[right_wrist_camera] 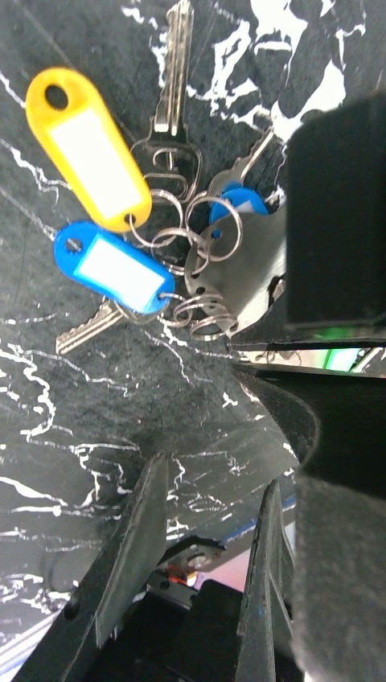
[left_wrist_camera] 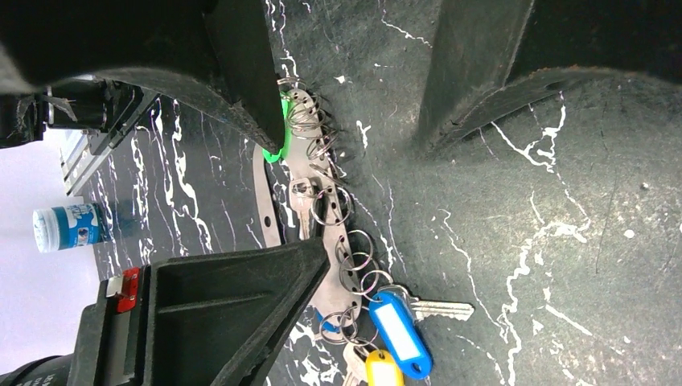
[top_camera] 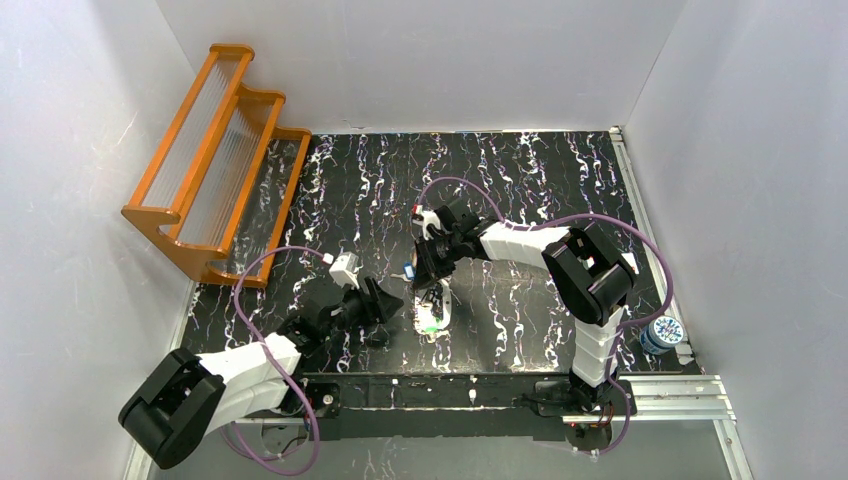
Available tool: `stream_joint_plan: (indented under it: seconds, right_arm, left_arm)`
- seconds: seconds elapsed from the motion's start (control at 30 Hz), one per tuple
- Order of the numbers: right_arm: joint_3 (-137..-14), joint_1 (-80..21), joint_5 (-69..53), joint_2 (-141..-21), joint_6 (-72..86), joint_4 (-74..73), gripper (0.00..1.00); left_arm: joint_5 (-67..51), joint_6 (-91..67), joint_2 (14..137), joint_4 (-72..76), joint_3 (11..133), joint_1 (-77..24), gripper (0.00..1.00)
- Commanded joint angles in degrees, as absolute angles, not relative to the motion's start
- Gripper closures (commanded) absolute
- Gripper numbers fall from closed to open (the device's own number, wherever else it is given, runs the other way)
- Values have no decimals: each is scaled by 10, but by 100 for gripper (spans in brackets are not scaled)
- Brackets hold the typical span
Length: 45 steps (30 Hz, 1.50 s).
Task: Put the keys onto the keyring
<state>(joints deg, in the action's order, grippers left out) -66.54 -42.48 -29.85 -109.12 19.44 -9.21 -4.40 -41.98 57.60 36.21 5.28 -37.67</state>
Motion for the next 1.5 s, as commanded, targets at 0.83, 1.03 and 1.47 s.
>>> stream_joint_plan:
  seconds: [0.83, 1.03, 1.47]
  right_arm:
    - [-667, -425, -257, -1110, 184, -81, 70]
    - [-665, -425, -308, -1114, 197, -61, 78]
    - [-653, -424, -372, -1095, 224, -28, 75]
  left_arm:
    - [-43, -414, 596, 397, 62, -377, 43]
    - [-46, -414, 626, 414, 71, -377, 45]
    - [-47, -413, 650, 431, 72, -377, 47]
